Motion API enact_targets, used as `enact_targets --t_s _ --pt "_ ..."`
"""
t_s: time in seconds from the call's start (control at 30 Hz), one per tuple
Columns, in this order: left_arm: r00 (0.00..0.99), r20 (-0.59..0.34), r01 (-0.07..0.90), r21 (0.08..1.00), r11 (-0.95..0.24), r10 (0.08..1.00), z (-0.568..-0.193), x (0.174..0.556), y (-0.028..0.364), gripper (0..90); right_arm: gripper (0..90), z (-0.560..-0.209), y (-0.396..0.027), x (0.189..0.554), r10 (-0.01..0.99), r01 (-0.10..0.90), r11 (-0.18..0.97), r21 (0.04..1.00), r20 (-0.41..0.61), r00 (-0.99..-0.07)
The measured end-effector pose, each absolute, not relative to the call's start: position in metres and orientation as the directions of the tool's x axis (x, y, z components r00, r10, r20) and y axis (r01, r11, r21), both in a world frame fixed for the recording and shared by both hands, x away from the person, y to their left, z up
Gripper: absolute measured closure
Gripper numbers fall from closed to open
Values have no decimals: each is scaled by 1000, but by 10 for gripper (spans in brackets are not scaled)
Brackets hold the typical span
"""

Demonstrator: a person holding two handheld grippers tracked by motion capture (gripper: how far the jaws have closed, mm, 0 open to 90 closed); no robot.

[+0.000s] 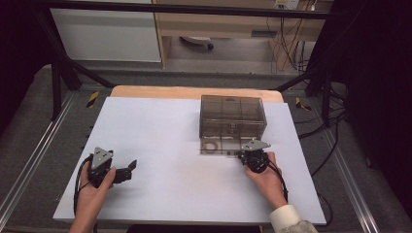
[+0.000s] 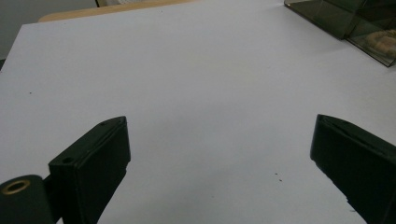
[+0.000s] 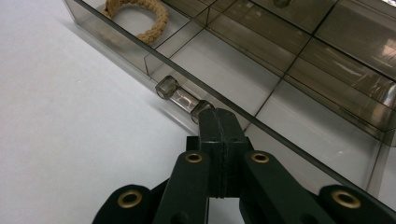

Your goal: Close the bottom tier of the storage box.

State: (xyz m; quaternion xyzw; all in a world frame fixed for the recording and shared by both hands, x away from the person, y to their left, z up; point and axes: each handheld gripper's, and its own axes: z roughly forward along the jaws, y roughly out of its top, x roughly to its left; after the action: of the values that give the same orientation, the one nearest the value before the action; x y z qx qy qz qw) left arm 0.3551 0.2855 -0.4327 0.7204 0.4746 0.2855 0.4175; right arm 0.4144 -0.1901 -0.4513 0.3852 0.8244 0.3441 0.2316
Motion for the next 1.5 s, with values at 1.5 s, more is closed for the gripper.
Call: enact_targets --t_s 1.5 --pt "387 21 448 870 -208 922 -433 355 284 47 900 -449 -189 436 801 465 458 758 -126 -585"
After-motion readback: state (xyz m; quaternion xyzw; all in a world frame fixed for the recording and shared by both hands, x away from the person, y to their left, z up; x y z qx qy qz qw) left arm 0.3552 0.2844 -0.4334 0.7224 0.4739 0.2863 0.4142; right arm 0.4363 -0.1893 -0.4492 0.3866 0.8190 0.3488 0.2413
